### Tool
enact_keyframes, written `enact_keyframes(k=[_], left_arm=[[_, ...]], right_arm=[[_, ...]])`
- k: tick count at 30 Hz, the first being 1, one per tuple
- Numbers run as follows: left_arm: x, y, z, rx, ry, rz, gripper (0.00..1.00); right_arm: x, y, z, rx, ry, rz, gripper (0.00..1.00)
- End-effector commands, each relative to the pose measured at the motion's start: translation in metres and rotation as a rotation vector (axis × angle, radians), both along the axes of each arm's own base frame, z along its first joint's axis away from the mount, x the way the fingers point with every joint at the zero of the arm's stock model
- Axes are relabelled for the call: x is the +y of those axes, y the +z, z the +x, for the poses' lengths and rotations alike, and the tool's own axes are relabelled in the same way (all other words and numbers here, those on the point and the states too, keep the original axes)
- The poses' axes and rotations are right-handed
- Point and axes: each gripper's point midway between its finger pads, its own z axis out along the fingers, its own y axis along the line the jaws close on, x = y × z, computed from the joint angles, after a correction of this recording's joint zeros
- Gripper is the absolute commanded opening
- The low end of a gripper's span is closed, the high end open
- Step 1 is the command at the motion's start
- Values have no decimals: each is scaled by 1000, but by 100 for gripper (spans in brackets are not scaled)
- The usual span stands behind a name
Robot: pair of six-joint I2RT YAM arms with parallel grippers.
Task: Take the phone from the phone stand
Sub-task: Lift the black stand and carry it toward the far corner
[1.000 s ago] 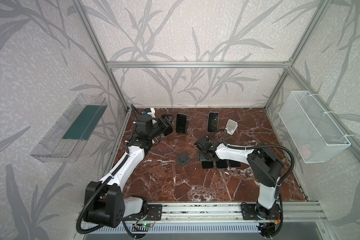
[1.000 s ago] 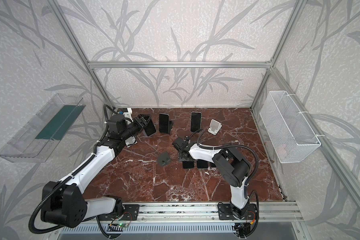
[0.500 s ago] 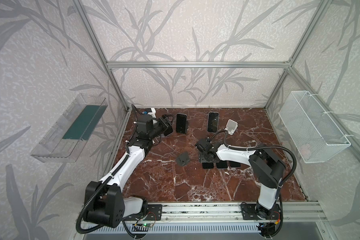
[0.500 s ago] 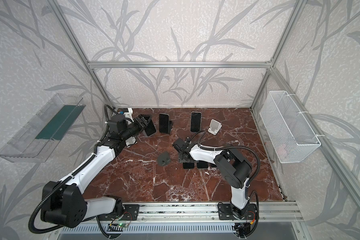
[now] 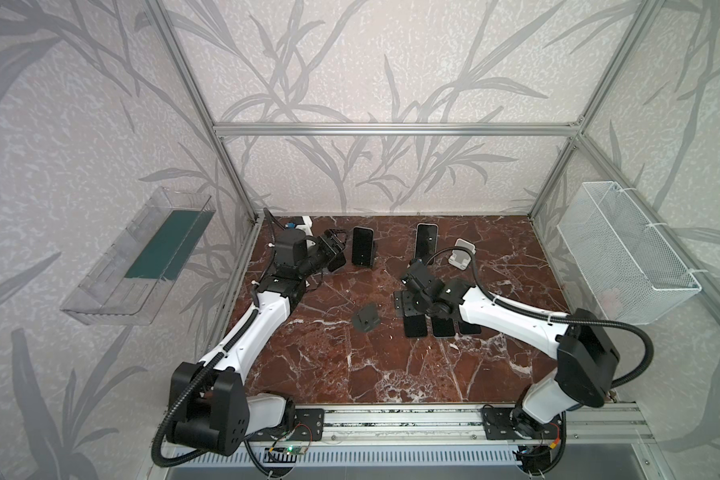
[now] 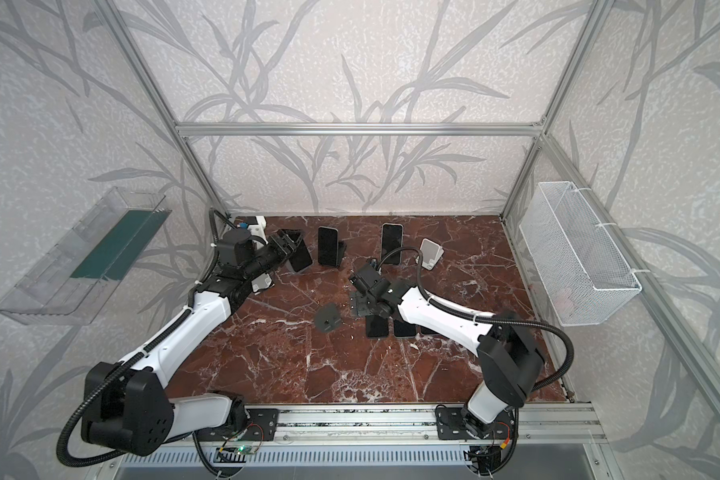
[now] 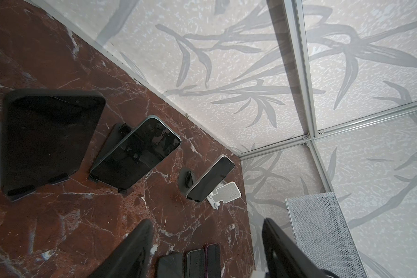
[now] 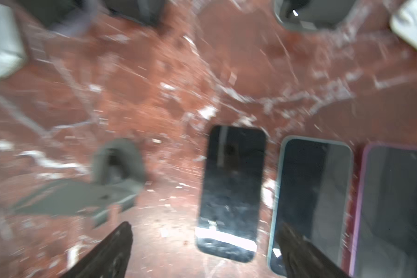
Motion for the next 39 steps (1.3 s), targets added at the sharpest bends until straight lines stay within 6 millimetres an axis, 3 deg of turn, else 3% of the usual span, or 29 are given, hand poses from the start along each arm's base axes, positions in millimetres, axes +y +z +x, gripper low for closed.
enact_keyframes(k=[1, 4, 8, 14, 19, 25, 31, 34, 39], left_arm=[[1, 0, 0, -9, 4, 20, 72], [2, 2, -1, -14, 9, 24, 73], [6, 6, -3, -27, 21, 45, 73], [8, 11, -6, -40, 32, 57, 73], [10, 13, -7, -49, 40, 66, 73], [8, 25, -11, -76, 26, 46, 73], [13, 35, -17, -106, 46, 65, 73], [13, 36, -17, -109, 43, 64, 73], [14, 39, -18, -117, 46, 69, 73]], right_arm=[[37, 9, -17, -28, 192, 107, 97], [67, 15, -32, -51, 340, 146, 99], [103, 12, -50, -146, 568, 60, 99], [107, -15, -25, -190, 500, -18, 99], [106, -24, -18, -195, 445, -19, 99], [127, -39, -9, -194, 488, -24, 100], [135, -35, 4, -210, 442, 11, 73], [127, -32, 7, -247, 389, 9, 60], [109, -11, 9, -326, 336, -7, 53]])
